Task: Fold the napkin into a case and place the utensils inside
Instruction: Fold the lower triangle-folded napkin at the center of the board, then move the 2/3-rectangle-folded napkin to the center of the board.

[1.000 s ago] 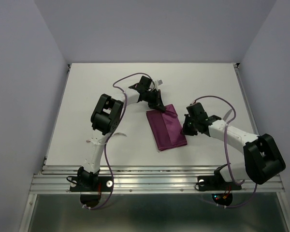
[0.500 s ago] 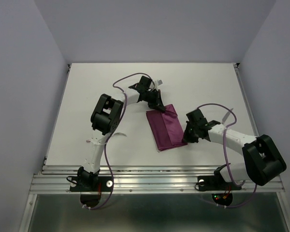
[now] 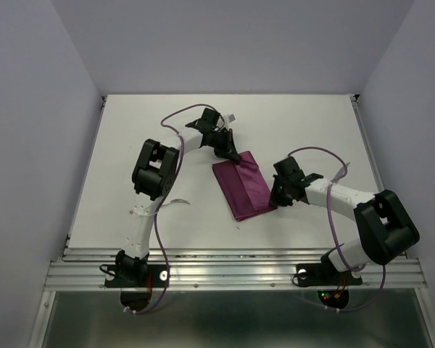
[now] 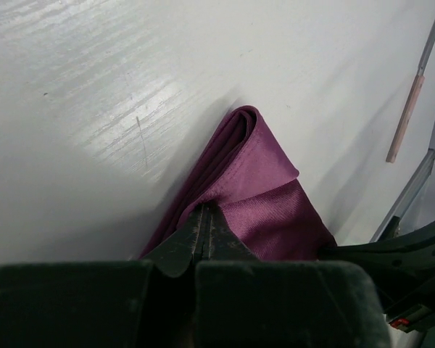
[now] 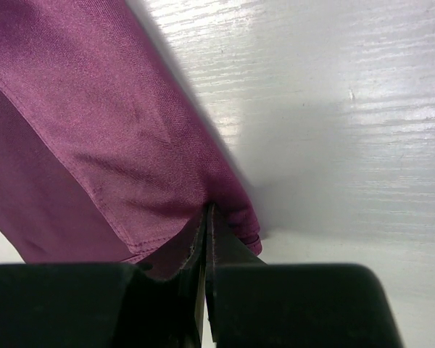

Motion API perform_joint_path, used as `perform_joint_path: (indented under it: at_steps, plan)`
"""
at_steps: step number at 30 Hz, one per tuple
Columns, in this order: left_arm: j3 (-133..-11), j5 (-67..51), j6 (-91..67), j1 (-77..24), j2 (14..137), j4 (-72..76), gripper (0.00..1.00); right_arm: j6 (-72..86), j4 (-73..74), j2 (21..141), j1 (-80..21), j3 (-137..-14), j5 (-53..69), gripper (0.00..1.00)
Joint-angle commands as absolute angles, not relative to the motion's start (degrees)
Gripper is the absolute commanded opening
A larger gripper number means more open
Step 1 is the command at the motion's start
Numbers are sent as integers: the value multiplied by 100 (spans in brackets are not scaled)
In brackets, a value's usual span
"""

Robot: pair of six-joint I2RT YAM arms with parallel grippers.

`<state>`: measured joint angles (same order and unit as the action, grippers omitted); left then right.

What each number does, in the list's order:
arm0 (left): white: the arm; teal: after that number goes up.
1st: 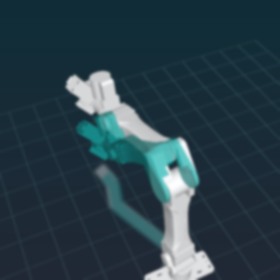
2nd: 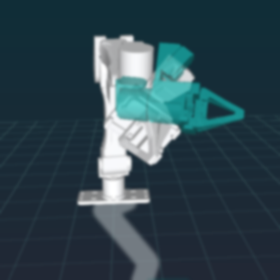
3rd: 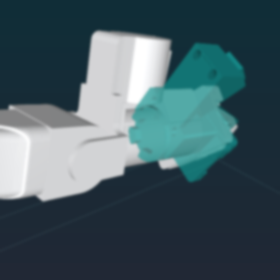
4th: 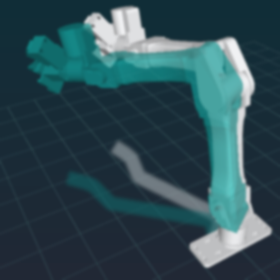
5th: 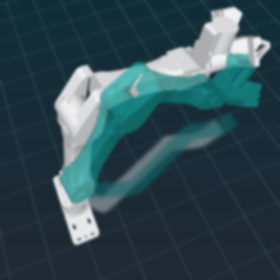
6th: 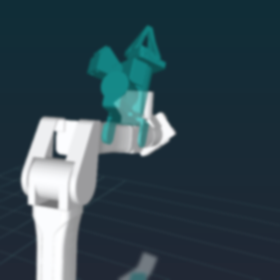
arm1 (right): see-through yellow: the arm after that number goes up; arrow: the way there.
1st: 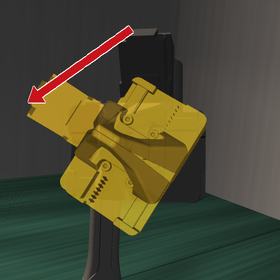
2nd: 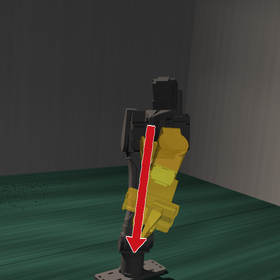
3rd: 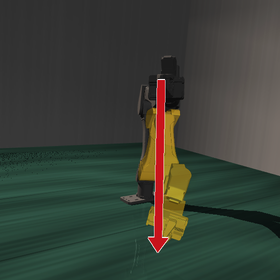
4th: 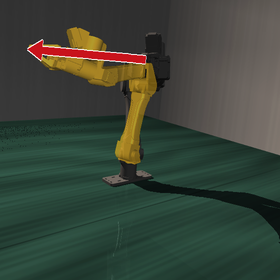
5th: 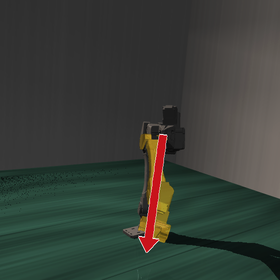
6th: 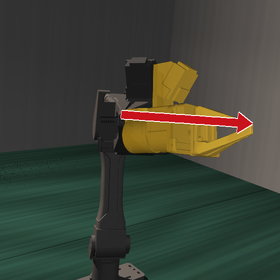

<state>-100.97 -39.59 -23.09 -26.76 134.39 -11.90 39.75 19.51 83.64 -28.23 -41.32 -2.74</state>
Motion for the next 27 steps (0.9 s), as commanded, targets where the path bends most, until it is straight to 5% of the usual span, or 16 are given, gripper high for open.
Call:
perform_joint_path:
  at_steps: [1, 12, 27]
  plan:
    - [-10563, -3762, -1969, -2689, 12982, -1651, 0, 3753, 2118, 8289, -2909, -4227, -571, 3]
    - [-10547, -3771, -1899, -2690, 12534, -1793, 23, 3613, 2496, 7831, -2909, -4711, -782, 4]
    - [-8703, -2928, -2284, -2681, 11146, -1231, 23, 2910, 2250, 8840, -2909, -5931, -1354, 7]
